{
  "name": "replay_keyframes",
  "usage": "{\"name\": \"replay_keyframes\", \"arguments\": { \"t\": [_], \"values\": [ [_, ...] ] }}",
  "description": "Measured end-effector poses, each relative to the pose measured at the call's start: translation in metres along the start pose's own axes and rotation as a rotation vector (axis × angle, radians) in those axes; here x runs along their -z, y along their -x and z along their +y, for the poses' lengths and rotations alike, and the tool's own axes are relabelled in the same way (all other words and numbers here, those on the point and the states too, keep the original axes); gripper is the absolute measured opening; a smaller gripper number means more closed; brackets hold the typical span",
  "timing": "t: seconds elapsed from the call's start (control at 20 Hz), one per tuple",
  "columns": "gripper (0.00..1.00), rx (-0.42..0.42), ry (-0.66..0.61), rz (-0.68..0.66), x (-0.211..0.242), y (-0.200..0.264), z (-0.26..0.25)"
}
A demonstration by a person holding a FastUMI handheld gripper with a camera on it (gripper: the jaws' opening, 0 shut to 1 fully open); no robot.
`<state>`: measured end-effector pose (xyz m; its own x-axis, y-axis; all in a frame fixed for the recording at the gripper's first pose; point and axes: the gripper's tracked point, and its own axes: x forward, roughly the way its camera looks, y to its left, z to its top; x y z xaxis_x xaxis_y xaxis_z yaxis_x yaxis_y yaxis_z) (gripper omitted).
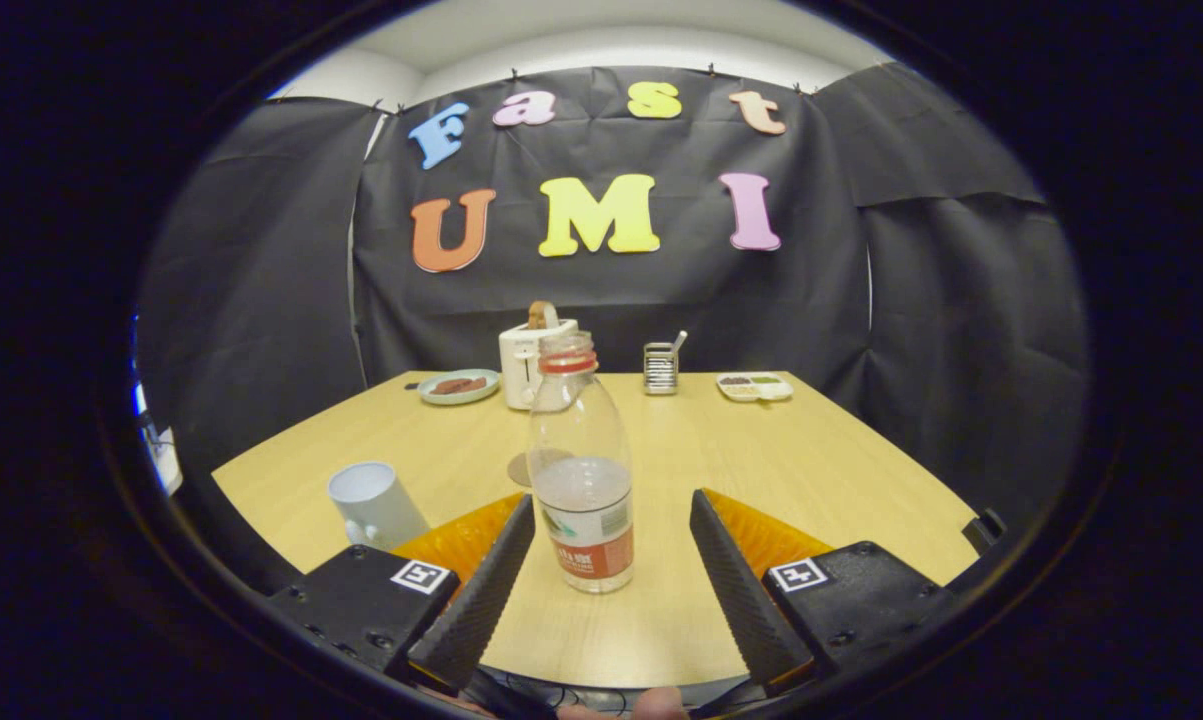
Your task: Take the bottle from table, then pour the juice into the cup, finally place the bottle on the coaster
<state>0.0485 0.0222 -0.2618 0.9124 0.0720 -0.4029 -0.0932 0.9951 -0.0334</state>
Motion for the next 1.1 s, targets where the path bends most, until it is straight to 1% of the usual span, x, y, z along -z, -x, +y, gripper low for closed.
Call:
{"name": "replay_keyframes", "arguments": {
  "t": [0.35,0.75,0.95,1.0,1.1],
  "values": [
    [1.00,0.002,-0.005,0.069,0.031,-0.037,0.008],
    [1.00,0.025,-0.007,0.049,0.027,-0.063,0.016],
    [0.92,0.040,-0.007,0.036,0.022,-0.065,0.016],
    [0.87,0.043,-0.001,0.036,0.020,-0.065,0.017],
    [0.82,0.034,0.016,0.053,0.022,-0.065,0.021]
  ]
}}
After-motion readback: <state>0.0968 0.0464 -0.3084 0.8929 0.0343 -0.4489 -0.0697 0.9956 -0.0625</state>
